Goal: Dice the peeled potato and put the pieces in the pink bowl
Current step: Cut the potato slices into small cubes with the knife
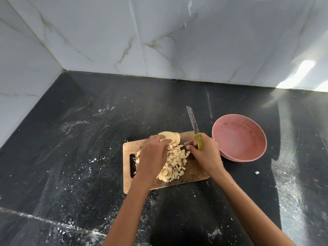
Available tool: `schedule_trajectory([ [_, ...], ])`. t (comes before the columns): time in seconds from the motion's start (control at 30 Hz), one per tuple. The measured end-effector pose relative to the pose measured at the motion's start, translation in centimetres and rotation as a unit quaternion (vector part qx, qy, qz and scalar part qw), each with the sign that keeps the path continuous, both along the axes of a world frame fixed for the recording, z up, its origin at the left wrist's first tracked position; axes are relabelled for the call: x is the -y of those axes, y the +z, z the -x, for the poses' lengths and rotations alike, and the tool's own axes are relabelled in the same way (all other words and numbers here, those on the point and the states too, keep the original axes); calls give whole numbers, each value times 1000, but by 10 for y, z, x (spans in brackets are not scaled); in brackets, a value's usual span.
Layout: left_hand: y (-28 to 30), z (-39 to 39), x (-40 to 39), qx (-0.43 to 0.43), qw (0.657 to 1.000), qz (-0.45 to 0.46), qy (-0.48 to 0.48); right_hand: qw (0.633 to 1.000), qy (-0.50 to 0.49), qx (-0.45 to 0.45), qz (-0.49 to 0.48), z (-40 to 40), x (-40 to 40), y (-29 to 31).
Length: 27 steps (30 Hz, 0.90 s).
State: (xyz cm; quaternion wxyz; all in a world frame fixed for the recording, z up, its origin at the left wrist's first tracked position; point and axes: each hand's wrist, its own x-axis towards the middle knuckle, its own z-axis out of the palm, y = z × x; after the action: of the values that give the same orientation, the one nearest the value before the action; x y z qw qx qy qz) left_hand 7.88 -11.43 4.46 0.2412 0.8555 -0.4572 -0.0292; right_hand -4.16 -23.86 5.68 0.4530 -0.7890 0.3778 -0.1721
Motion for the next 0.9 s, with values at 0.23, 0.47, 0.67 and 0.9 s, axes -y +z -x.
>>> schedule_trajectory([
  [0.23,-4,-9,21,-44,998,-52,6,999,-2,-25,28,-12,6,-14],
  [0.47,-1,-13,24,-6,999,-50,-18,998,-14,-39,50,-27,8,-19],
  [0.67,-14,-7,21,30,999,-24,-12,995,1,-54,86,-43,7,-19],
  [0.9,-13,-2,14,-47,997,38,37,969,60,-150,189,-60,1,-8],
])
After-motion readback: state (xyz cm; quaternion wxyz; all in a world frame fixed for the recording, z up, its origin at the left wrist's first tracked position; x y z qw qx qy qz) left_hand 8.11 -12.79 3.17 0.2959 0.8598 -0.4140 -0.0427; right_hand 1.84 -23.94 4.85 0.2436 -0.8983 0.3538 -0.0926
